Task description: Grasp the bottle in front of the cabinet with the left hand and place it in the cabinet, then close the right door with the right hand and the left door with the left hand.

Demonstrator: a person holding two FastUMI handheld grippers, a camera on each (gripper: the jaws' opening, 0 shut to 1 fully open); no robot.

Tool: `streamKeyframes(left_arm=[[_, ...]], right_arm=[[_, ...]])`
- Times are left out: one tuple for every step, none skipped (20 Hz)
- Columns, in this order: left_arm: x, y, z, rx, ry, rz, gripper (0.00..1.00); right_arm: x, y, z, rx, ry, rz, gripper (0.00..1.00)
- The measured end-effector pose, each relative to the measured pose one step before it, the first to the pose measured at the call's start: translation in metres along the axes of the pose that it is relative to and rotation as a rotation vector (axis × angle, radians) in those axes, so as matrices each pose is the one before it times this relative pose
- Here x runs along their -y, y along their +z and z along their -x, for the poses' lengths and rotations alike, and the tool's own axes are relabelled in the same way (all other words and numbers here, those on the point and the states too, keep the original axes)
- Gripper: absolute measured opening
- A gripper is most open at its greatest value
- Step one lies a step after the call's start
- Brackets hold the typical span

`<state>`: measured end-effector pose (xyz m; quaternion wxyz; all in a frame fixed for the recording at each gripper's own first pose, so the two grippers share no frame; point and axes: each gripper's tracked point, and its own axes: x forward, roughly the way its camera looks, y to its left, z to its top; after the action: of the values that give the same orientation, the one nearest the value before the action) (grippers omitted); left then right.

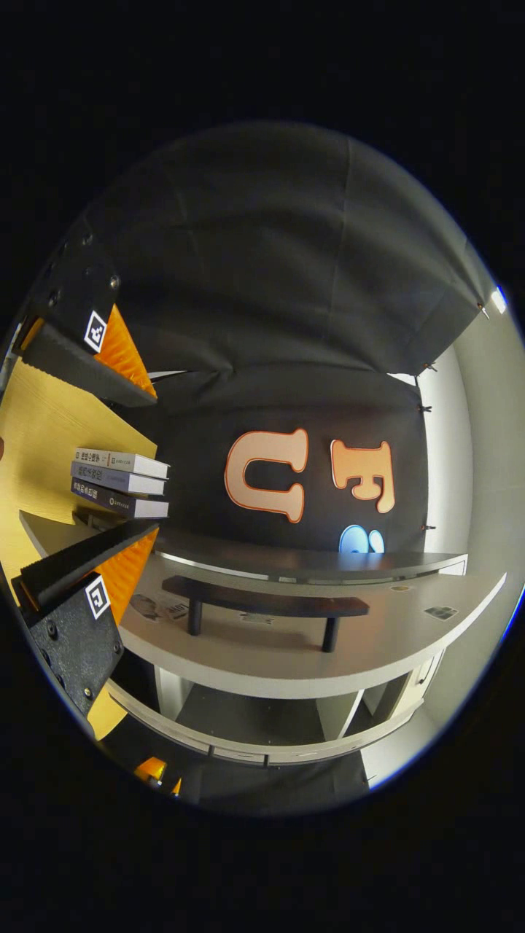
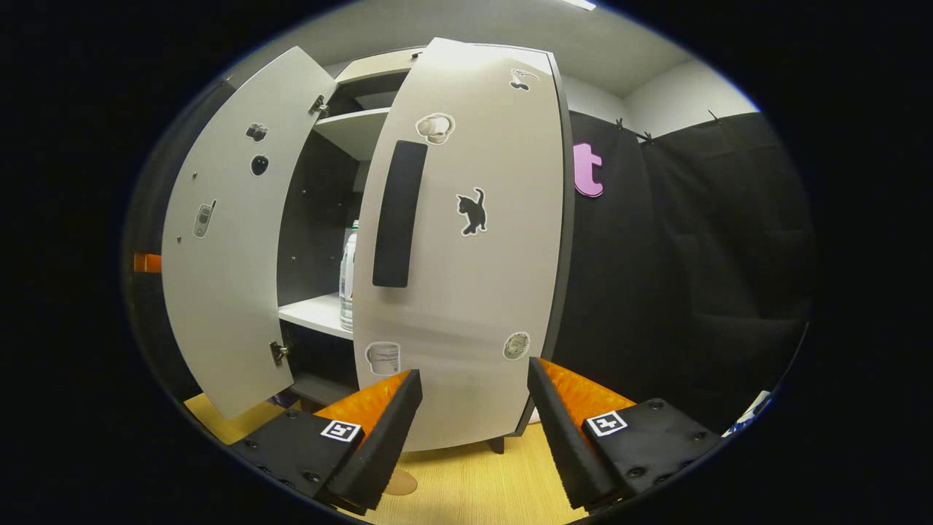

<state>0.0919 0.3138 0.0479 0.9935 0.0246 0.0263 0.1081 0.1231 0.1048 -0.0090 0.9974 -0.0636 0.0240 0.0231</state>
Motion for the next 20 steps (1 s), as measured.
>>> streamKeyframes(left_arm=[[0.00191,-0.00253,-0.0049,0.00379,-0.00792,-0.00592,0.94],[0.00006,-0.00134,-0.00391,-0.00079,-0.00668,-0.00387,0.96],[0.00215,-0.00232,-0.00279,-0.00592,-0.00656,-0.00269,0.96],[0.00322,-0.00269,-0.00298,-0.00655,-0.01101,-0.00032,0.96],[0.00429,-0.00239,-0.00304,-0.0039,-0.01065,0.00307,0.96],[0.00354,0.00033,-0.00116,-0.00244,-0.01102,0.00441,0.96],[0.00473,0.00019,-0.00017,-0.00003,-0.01245,0.00278,0.96],[0.00469,0.00013,0.00163,0.00174,-0.00973,-0.00088,0.96],[0.00275,0.00199,0.00157,0.00318,-0.00351,-0.00909,0.94],[-0.0004,0.0009,0.00078,0.00429,0.00364,-0.01486,0.93],[-0.00023,0.00072,-0.00055,0.00348,0.00197,-0.01043,0.98],[0.00194,-0.00028,0.00111,-0.00287,-0.00327,-0.00366,0.95],[0.00234,-0.00022,0.00166,-0.00431,-0.00576,-0.0015,0.93],[0.00354,-0.00024,0.00214,-0.00116,-0.0128,-0.00181,0.92],[0.00621,0.00384,0.00396,0.01645,-0.02382,-0.0057,0.92],[0.00766,0.00461,0.00247,0.01389,-0.01751,-0.00725,0.95],[0.00493,0.00054,0.00211,0.00043,-0.00838,-0.00829,0.95],[0.00449,-0.00331,0.00069,-0.00399,-0.00375,-0.00283,0.95],[0.00474,-0.00165,-0.00059,-0.00643,-0.01015,0.00735,0.98],[0.00768,-0.00164,-0.00088,-0.00861,-0.01324,0.0193,0.95]], right_arm=[[0.00135,-0.00127,-0.00003,-0.00475,-0.00215,-0.00148,0.96],[0.00076,-0.00151,0.00013,-0.0043,-0.00245,-0.00272,0.96],[0.00178,-0.00035,-0.00033,-0.00257,-0.00216,-0.00409,0.96],[0.00086,-0.00015,0.00026,-0.00202,-0.00156,-0.00361,0.96],[0.00244,-0.00102,0.00093,-0.00159,-0.00253,-0.00237,0.96],[0.00184,-0.00063,0.00017,-0.00052,-0.00298,-0.00056,0.96],[0.00248,0.00001,0.00143,0.00029,-0.00328,0.00005,0.96],[0.00135,-0.0001,0.00059,0.00143,-0.00302,-0.00036,0.96],[0.00261,0.00004,0.00085,0.00079,-0.00341,-0.00104,0.96],[0.00151,-0.00066,0.00065,-0.00025,-0.0032,-0.00298,0.96],[0.00238,0.00022,0.00174,-0.00002,-0.00182,-0.00564,0.96],[0.00048,0.00009,0.00075,0.00068,-0.00032,-0.00647,0.96],[0.00089,-0.00058,0.00159,-0.00022,0.00098,-0.00435,0.96],[0.00074,-0.0001,0.00133,0.00108,0.00022,-0.00071,0.96],[0.00056,0.00038,0.00146,0.00171,0.00001,0.00095,0.96],[0.00003,0.00041,0.0015,0.00193,0.00098,0.00085,0.96],[-0.00013,0.00102,0.00124,0.00256,0.00119,-0.00012,0.96],[-0.00012,0.00046,0.00192,0.0025,0.00234,-0.00075,0.96],[0.00076,0.00084,0.00322,0.00243,0.00208,-0.00038,0.96],[0.00069,0.00075,0.00209,0.00281,0.00116,-0.00021,0.96]])
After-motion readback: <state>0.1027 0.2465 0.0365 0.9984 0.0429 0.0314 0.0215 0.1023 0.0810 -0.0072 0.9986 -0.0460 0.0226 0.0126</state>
